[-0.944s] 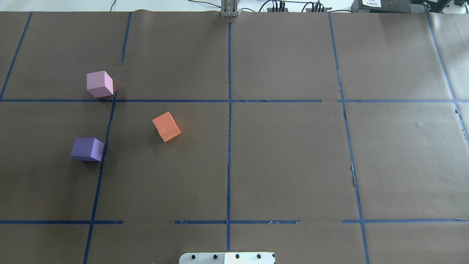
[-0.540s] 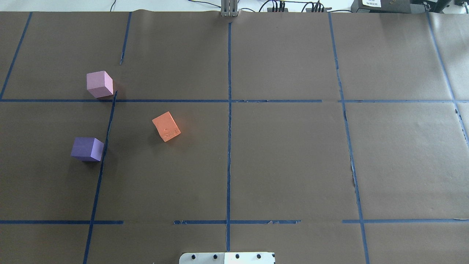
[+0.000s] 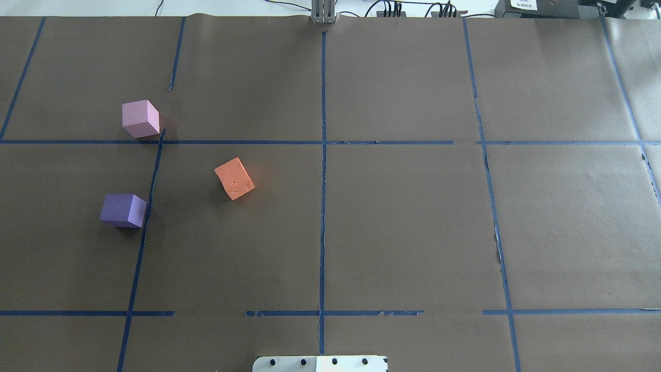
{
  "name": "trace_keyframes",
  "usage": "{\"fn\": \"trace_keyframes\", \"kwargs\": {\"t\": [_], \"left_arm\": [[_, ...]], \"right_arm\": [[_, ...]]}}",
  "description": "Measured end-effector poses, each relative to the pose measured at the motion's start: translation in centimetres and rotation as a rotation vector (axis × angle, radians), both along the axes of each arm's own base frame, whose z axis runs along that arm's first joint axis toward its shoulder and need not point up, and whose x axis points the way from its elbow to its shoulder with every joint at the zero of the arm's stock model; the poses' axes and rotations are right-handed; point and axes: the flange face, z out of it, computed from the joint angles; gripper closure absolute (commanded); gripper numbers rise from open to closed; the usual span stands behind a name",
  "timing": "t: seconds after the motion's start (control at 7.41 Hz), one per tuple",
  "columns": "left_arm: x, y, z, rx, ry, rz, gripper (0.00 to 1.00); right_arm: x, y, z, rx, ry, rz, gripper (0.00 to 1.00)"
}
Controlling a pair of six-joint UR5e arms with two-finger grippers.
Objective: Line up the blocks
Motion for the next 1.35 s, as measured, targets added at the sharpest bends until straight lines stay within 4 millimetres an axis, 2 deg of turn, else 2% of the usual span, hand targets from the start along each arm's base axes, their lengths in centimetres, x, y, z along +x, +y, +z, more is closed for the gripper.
{"fn": "trace_keyframes", "kwargs": {"t": [0.27,0.4,0.54,0.67,1.08,1.35], "left_arm": [[8.4,-0.2,-6.2,-0.087,0.061,-0.023,0.00],[13.2,0.2,-9.3,-0.152,0.086,-0.036,0.00],[18.0,0.6,-12.0,-0.206,0.086,-0.049,0.00],[21.8,0.4,-13.8,-0.240,0.070,-0.056,0.00],[28.3,0.6,-16.2,-0.357,0.047,-0.136,0.00],[34.4,2.6,-16.0,-0.421,0.004,-0.209,0.00]], "right_arm": [[0.0,0.0,0.0,0.001,0.000,0.000,0.00],[0.0,0.0,0.0,0.001,-0.001,0.000,0.00],[0.0,0.0,0.0,0.000,-0.001,0.000,0.00],[0.0,0.0,0.0,0.000,-0.001,-0.001,0.00],[0.0,0.0,0.0,0.000,-0.001,-0.001,0.00],[0.0,0.0,0.0,0.000,-0.001,-0.001,0.00]]}}
